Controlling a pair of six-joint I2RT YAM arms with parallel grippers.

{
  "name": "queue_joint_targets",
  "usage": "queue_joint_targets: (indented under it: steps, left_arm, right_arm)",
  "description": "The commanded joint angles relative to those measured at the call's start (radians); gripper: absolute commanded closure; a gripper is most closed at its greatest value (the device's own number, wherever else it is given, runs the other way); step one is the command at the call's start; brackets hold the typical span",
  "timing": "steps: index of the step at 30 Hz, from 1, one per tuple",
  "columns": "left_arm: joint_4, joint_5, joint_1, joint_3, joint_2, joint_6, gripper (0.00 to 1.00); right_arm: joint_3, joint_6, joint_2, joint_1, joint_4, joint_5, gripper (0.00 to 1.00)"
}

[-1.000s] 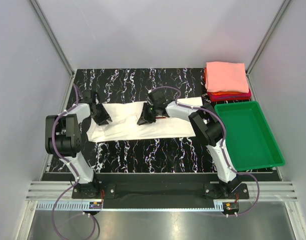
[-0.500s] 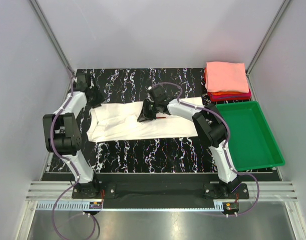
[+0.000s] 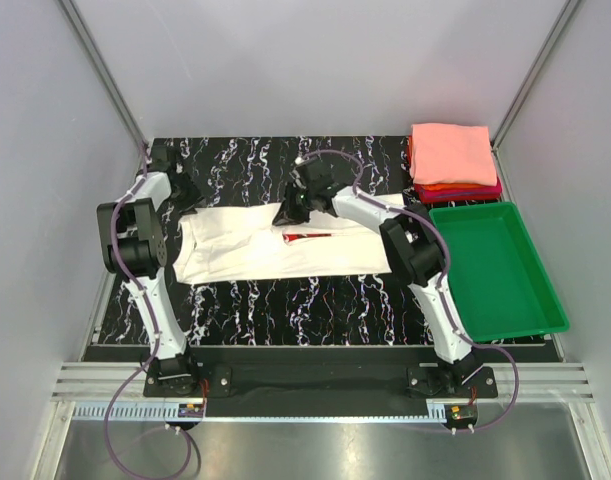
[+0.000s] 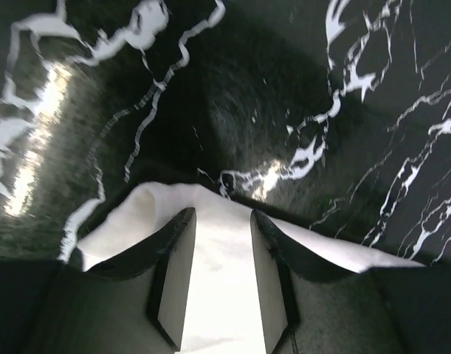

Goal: Fold and stack the t-shirts
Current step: Fold the tshirt

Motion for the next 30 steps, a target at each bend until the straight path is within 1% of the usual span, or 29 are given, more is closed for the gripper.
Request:
queue_joint_targets:
  steps: [1,5,9,11,13,16,17,18,20,21,22,25,26,27,28,30]
  left_arm:
    - [0.007,-0.011,0.027,0.042,0.025,0.007,0.59]
    - [0.006,-0.002,0.041,0.07,0.06,0.014,0.59]
    - [0.007,0.019,0.047,0.104,0.093,0.005,0.59]
    - [0.006,0.007,0.047,0.125,0.111,-0.003,0.59]
    - [0.004,0.031,0.064,0.15,0.126,-0.023,0.59]
    - [0.006,0.111,0.07,0.261,0.174,-0.03,0.59]
    - [0.006,0.134,0.07,0.335,0.194,-0.029,0.59]
    - [0.004,0.181,0.072,0.372,0.202,-0.027,0.59]
    - [0.004,0.214,0.072,0.444,0.196,-0.027,0.59]
    - [0.006,0.231,0.072,0.446,0.18,-0.027,0.59]
    - [0.004,0.243,0.07,0.438,0.159,-0.03,0.59]
    - [0.004,0.269,0.057,0.343,0.047,-0.029,0.59]
    - [0.004,0.266,0.044,0.275,-0.043,-0.017,0.59]
    - [0.004,0.268,0.044,0.239,-0.044,-0.007,0.59]
    - [0.004,0.272,0.034,0.157,-0.1,-0.003,0.6]
    - [0.003,0.28,0.023,0.072,-0.159,0.013,0.62]
  right_arm:
    - [0.039,-0.003,0.07,-0.008,-0.022,0.024,0.86]
    - [0.022,0.006,0.093,-0.014,-0.024,0.084,0.87]
    - [0.016,0.004,0.078,-0.018,-0.022,0.089,0.87]
    - [0.013,-0.002,0.058,-0.019,-0.024,0.073,0.86]
    - [0.002,-0.005,0.008,-0.024,-0.024,0.069,0.85]
    - [-0.03,-0.008,-0.084,-0.037,-0.027,0.061,0.83]
    - [-0.042,-0.009,-0.11,-0.039,-0.029,0.059,0.83]
    - [-0.072,-0.011,-0.164,-0.045,-0.03,0.062,0.82]
    - [-0.109,-0.017,-0.221,-0.057,-0.032,0.075,0.81]
    - [-0.151,-0.023,-0.276,-0.059,-0.032,0.078,0.81]
    - [-0.169,-0.031,-0.304,-0.057,-0.032,0.081,0.8]
    - [-0.247,-0.054,-0.396,-0.059,-0.039,0.092,0.79]
    - [-0.292,-0.059,-0.437,-0.059,-0.042,0.092,0.78]
    - [-0.315,-0.059,-0.454,-0.059,-0.042,0.092,0.78]
    - [-0.336,-0.069,-0.472,-0.059,-0.039,0.09,0.78]
    - [-0.401,-0.083,-0.52,-0.059,-0.041,0.093,0.77]
